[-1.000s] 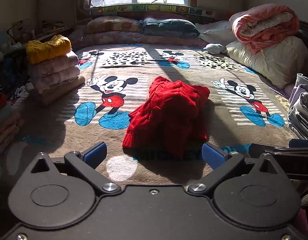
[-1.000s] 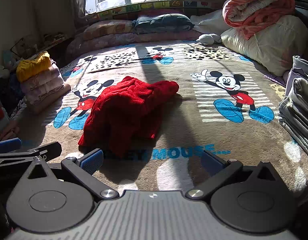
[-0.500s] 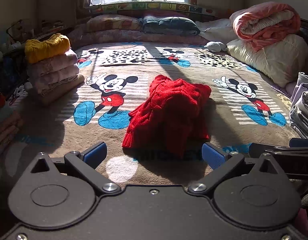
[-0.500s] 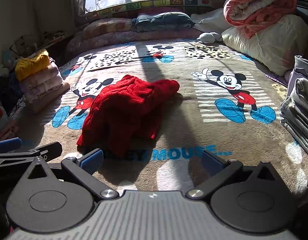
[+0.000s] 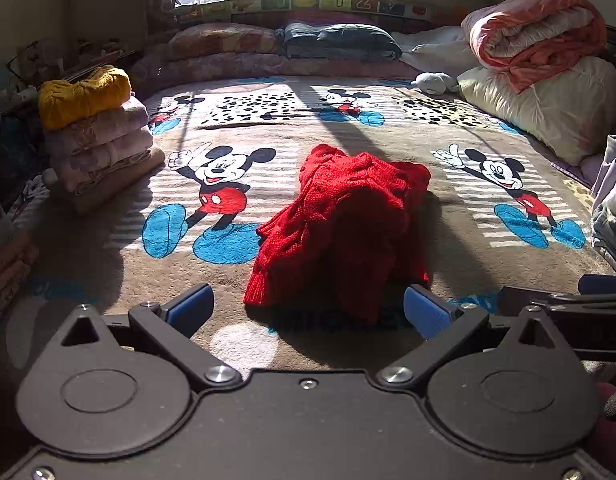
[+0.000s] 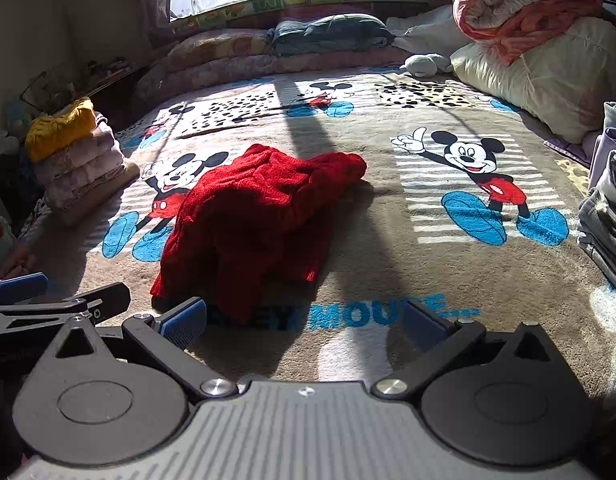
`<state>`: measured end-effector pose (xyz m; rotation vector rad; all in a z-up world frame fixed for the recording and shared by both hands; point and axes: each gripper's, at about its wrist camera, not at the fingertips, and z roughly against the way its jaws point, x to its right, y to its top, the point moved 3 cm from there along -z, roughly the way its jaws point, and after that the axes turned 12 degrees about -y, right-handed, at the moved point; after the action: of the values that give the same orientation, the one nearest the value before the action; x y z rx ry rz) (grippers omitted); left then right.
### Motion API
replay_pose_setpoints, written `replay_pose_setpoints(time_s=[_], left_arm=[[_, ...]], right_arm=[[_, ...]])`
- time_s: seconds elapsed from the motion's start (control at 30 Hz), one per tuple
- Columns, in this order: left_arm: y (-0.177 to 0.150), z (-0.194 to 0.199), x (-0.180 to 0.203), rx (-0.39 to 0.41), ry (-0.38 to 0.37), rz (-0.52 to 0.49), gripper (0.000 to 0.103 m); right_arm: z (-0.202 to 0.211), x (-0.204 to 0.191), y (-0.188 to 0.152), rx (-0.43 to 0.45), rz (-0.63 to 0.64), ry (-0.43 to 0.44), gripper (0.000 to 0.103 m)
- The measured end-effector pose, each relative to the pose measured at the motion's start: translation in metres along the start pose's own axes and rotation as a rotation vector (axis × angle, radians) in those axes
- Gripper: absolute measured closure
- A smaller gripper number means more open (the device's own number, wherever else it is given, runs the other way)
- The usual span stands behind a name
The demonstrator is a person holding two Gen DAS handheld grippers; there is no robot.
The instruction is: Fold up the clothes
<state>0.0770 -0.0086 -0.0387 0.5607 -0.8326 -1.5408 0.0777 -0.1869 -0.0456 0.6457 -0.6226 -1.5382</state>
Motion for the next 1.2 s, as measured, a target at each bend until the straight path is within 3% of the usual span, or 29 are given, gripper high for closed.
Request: replay_pose_setpoints(time_s=[0.2,0.4,0.7,0.87,1.03,1.1,1.2], left_arm=[[0.009,-0.018,-0.003,-0.014,0.005,-0.002,0.001],[0.015,-0.039,-0.006,-0.037,0.013,-0.014,0.001],[0.03,-0.075,-0.013,-0.078,-0.005,-0.039,0.001],[0.047,-0.098,-0.027,-0.119,-0.056,-0.018,0.001],[0.07,-0.115,-0.042,-0.113,-0.073,-0.031,0.001],[0.081,-0.121,-0.049,-0.092,-0.114,-0.024,0.001],[0.096,-0.136,-0.058,-0.142,-0.158,-0.012,0.001]], right_arm=[[-0.019,0.001,0.006,-0.007,-0.004,-0.001,0.0],[-0.042,0.009,0.012,-0.03,-0.048,0.062,0.0],[-0.076,0.007,0.031,-0.024,-0.002,0.075,0.0],[-0.097,0.006,0.047,-0.009,0.027,0.1,0.0],[-0.117,0.006,0.063,0.006,0.055,0.125,0.0],[-0.126,0.007,0.069,-0.001,0.051,0.145,0.0],[-0.142,0.013,0.081,-0.02,0.022,0.179,0.0]])
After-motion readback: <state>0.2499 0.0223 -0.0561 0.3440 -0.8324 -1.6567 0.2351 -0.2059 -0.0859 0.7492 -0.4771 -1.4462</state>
